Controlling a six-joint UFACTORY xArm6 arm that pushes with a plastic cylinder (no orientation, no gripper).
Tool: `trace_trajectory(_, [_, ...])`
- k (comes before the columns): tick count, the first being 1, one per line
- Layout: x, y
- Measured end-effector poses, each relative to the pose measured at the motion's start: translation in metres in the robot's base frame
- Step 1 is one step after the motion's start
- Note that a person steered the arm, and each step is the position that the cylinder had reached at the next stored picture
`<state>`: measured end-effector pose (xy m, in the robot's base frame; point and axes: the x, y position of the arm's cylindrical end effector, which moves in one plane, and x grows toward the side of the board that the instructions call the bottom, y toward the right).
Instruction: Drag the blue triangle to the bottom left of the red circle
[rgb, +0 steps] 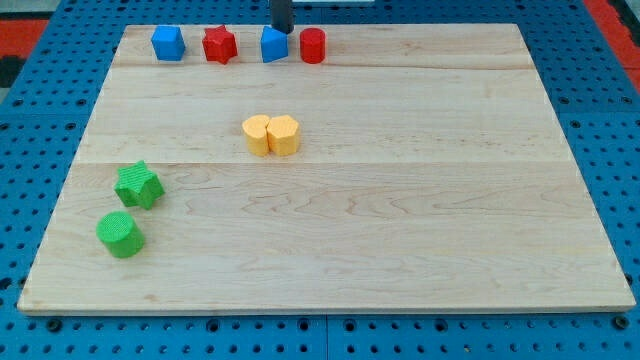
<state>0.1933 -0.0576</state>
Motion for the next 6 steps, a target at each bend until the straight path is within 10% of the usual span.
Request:
trace_trajectory(3, [0.015, -0.052])
trace_trajectory(6, [0.04, 0.048])
